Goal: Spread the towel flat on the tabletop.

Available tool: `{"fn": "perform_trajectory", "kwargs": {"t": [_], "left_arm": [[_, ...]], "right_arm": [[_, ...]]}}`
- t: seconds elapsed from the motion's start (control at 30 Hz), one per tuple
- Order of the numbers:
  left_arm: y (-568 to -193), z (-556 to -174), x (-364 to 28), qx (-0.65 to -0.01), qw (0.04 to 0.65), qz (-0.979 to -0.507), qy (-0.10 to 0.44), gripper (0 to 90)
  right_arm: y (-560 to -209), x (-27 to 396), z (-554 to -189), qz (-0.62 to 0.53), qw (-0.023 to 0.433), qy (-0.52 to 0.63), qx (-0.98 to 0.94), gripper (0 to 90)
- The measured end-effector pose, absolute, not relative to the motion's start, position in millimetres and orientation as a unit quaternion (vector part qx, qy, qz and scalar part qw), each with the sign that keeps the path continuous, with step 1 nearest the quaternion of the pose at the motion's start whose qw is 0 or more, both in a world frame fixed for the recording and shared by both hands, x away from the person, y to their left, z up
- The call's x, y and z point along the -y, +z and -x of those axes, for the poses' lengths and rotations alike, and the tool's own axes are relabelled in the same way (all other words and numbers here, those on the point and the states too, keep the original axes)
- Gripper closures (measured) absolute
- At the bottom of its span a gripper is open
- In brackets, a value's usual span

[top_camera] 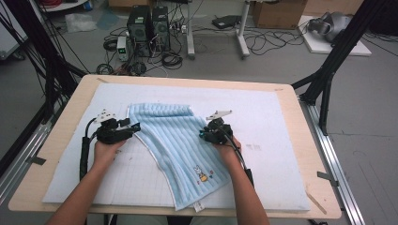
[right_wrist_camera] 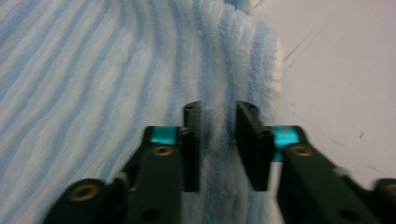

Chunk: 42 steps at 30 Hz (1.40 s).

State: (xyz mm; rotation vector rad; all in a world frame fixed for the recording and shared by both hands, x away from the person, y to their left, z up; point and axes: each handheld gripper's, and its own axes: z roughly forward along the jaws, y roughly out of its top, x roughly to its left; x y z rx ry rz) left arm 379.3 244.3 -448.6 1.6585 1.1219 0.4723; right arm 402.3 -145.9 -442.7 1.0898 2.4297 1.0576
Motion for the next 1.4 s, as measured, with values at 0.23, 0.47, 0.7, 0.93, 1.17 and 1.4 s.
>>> {"fn": "perform_trajectory", "kwargs": {"t": [0.23,0.47,0.7,0.93,1.17,1.4], "left_arm": [[-449,-379,-246,-0.469,0.516,-0.689,0.198,40.9],[-449,-379,-247,-0.471,0.517,-0.687,0.197,40.9],[-449,-379,-246,-0.47,0.515,-0.689,0.199,40.9],[-449,-380,-246,-0.471,0.515,-0.688,0.199,41.0],[-449,-380,-246,-0.472,0.516,-0.687,0.199,40.9],[-449,-379,-246,-0.471,0.516,-0.687,0.198,40.9]], "right_arm": [[-439,162,-378,-0.367,0.126,0.35,-0.853,85.0],[-437,178,-345,-0.365,0.1,0.353,-0.856,85.1],[-433,183,-324,-0.351,0.071,0.354,-0.864,64.5],[-414,175,-352,-0.36,0.121,0.423,-0.823,47.0],[-413,155,-400,-0.377,0.148,0.421,-0.812,36.5],[-410,131,-446,-0.381,0.148,0.407,-0.817,34.0]]}}
